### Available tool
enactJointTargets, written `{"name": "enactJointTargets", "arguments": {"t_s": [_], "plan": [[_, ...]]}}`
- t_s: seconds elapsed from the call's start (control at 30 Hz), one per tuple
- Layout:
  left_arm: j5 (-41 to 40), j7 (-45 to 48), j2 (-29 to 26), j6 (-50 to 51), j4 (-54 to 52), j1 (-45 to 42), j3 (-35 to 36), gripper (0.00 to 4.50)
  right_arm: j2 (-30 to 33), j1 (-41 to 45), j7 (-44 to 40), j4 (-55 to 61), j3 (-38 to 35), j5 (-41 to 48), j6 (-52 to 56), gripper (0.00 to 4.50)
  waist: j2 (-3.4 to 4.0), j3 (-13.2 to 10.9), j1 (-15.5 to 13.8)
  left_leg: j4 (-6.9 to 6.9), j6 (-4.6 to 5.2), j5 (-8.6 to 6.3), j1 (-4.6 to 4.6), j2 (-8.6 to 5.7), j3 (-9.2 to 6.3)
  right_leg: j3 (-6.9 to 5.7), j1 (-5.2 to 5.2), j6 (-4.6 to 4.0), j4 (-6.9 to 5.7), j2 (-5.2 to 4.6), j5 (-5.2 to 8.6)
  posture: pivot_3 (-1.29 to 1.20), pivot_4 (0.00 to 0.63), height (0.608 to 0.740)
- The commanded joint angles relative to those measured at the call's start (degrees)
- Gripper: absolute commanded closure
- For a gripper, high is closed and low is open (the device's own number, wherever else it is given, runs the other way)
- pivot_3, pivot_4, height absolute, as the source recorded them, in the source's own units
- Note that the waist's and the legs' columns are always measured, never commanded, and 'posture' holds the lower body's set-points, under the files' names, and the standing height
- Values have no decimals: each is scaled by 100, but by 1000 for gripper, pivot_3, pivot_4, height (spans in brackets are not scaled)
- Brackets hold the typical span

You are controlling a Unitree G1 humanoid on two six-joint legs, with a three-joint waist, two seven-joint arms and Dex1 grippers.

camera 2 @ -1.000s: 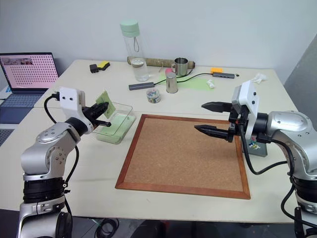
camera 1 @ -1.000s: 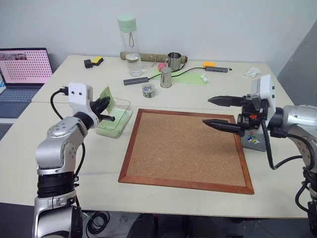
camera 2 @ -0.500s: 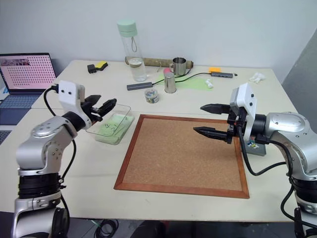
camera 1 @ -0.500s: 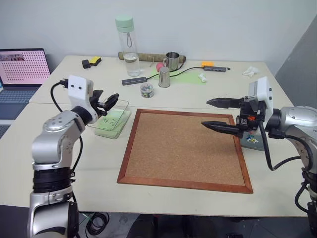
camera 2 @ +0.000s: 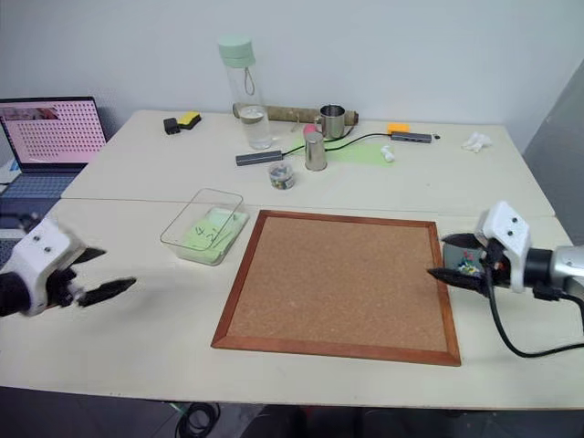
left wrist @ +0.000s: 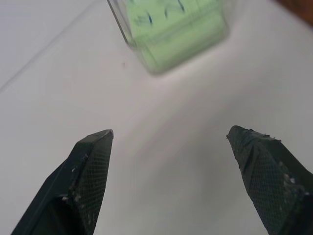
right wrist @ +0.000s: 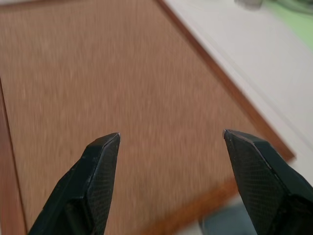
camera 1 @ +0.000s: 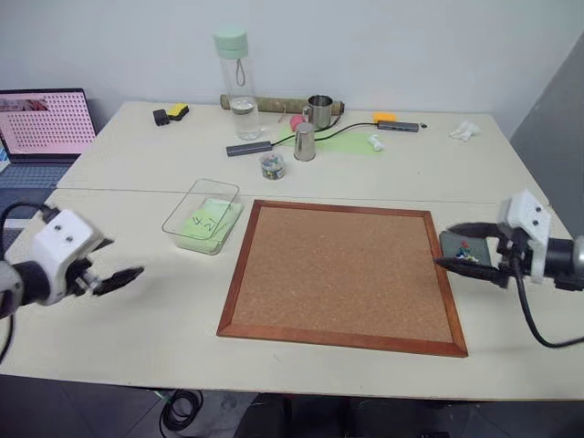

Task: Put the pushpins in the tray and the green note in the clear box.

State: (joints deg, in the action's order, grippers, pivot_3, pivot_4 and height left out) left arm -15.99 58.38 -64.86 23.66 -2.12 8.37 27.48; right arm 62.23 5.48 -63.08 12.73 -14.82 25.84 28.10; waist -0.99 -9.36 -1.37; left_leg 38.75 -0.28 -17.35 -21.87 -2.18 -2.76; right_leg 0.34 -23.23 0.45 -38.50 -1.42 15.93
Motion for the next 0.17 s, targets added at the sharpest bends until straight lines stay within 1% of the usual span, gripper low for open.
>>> {"name": "enactJointTargets", "arguments": {"t_s": [0.03, 0.17], "plan": [[-68, 314, -75, -305, 106, 18, 341, 509, 217, -182, -229, -354, -376, -235, -458, 972, 0, 0, -8, 0, 0, 0, -1, 0, -1, -3, 0, 0, 1, 0, 0, 0, 150, 740], [-189, 182, 228, -335, 149, -164, 253, 509, 188, -167, -256, -567, -429, -302, -577, 972, 3, 0, 9, 0, 3, -2, 0, 0, 1, -2, 0, 1, -1, -2, -1, 0, 150, 740]]}}
